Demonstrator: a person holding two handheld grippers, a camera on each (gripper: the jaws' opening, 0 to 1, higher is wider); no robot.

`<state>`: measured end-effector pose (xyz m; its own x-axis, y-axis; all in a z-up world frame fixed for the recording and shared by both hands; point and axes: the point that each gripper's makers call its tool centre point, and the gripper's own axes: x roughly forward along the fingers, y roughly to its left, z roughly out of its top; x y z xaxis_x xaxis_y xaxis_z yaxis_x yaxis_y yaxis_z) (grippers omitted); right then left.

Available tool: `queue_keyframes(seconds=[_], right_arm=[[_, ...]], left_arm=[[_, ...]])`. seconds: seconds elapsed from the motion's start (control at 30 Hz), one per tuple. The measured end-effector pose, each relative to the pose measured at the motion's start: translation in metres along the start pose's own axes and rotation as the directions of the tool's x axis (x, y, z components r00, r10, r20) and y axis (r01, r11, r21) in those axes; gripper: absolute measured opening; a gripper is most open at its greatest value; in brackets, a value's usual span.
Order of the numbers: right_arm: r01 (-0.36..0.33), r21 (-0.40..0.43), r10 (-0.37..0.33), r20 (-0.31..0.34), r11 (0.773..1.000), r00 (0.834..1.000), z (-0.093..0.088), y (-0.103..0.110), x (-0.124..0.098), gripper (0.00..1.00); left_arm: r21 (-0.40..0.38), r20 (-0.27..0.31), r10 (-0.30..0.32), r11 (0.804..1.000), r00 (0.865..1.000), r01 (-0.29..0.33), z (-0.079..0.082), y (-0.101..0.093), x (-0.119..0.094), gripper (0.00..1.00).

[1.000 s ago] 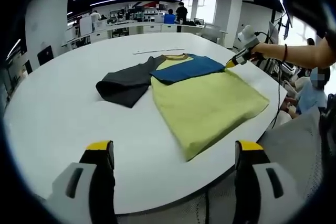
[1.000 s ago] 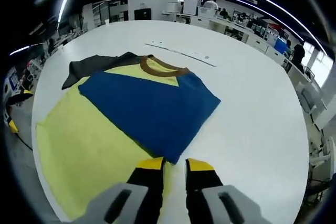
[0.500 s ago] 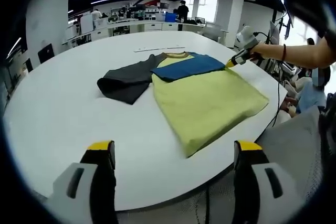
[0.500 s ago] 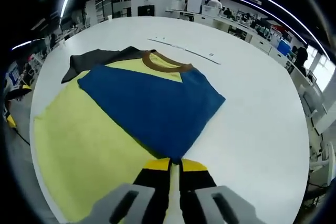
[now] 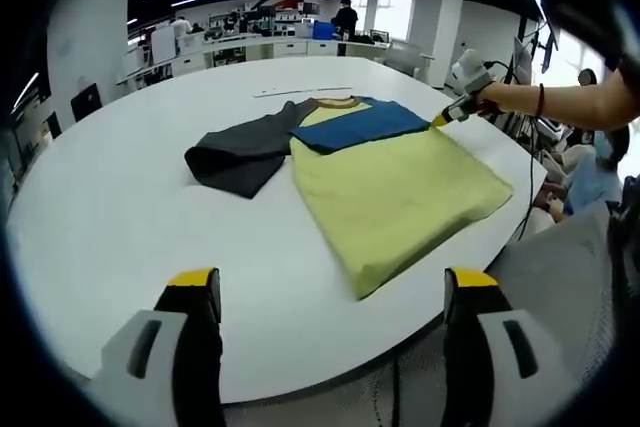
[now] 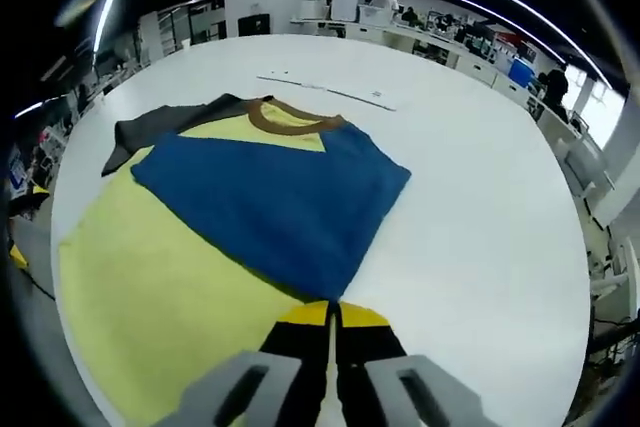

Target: Fold the garment on the visible template until the final outline fits inside the template.

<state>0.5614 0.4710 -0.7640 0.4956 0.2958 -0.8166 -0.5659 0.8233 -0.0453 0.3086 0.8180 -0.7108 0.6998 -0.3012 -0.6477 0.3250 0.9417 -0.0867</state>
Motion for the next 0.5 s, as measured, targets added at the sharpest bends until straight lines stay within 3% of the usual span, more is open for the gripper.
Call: queue_keyframes(seconds=[0.2, 0.5], right_arm=[[0.027, -0.029, -0.028, -0.034, 0.999, 0.999, -0.0077, -0.0027, -0.0002, 0.0], [0.02, -0.017, -0.02, -0.036, 1.0, 0.999, -0.0087, -0.0069, -0.0015, 0.0]], left_arm=[[0.0, -0.005, 0.003, 1.0, 1.0, -0.003, -0.0008, 0.0003, 0.0003, 0.89], [0.0, 0.002, 0.01, 1.0, 1.0, -0.01, 0.0019, 0.0026, 0.0012, 0.9]])
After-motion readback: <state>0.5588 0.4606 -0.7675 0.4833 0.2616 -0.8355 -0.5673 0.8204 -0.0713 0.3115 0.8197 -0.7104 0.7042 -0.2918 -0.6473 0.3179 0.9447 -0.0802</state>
